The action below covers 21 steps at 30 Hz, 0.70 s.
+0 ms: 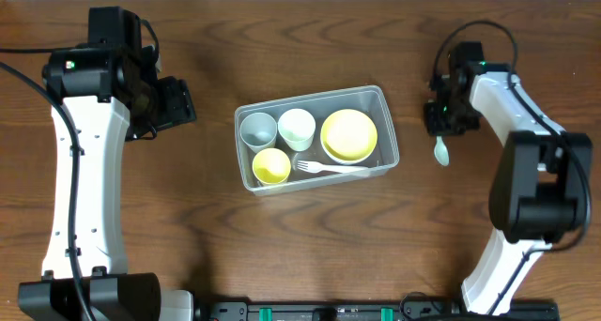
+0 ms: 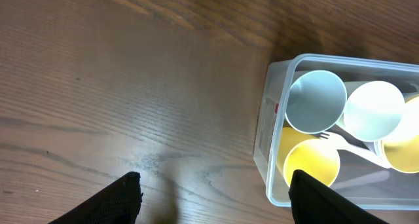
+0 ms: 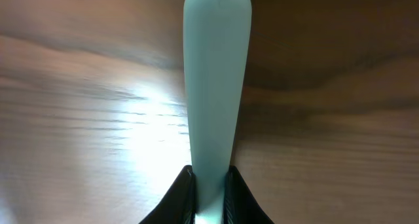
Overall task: Pack container
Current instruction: 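Carry the light-blue spoon into the container's front and release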
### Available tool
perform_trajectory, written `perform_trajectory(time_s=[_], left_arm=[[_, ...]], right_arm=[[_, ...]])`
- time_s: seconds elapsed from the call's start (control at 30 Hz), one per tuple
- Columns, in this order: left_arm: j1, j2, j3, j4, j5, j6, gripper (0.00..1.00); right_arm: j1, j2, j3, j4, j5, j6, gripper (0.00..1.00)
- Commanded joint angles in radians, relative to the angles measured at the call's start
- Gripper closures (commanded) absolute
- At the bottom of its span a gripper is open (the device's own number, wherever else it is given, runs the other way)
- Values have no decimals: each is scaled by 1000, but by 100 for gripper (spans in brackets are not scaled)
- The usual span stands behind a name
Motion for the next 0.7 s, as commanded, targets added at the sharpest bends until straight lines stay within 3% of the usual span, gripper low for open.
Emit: perform_trajectory(time_s=[0.0, 0.2, 0.4, 0.67], left_arm=[[4, 4, -4, -3, -8, 2, 27], [4, 4, -4, 0, -8, 2, 27], [4, 4, -4, 1, -8, 2, 27], [4, 4, -4, 0, -8, 2, 27]], right_arm=[[32, -198, 100, 21, -126, -24, 99], [196, -383, 126, 42, -233, -354, 99], [418, -381, 116, -101, -231, -703, 99], [566, -303, 37, -138, -235, -760, 99]])
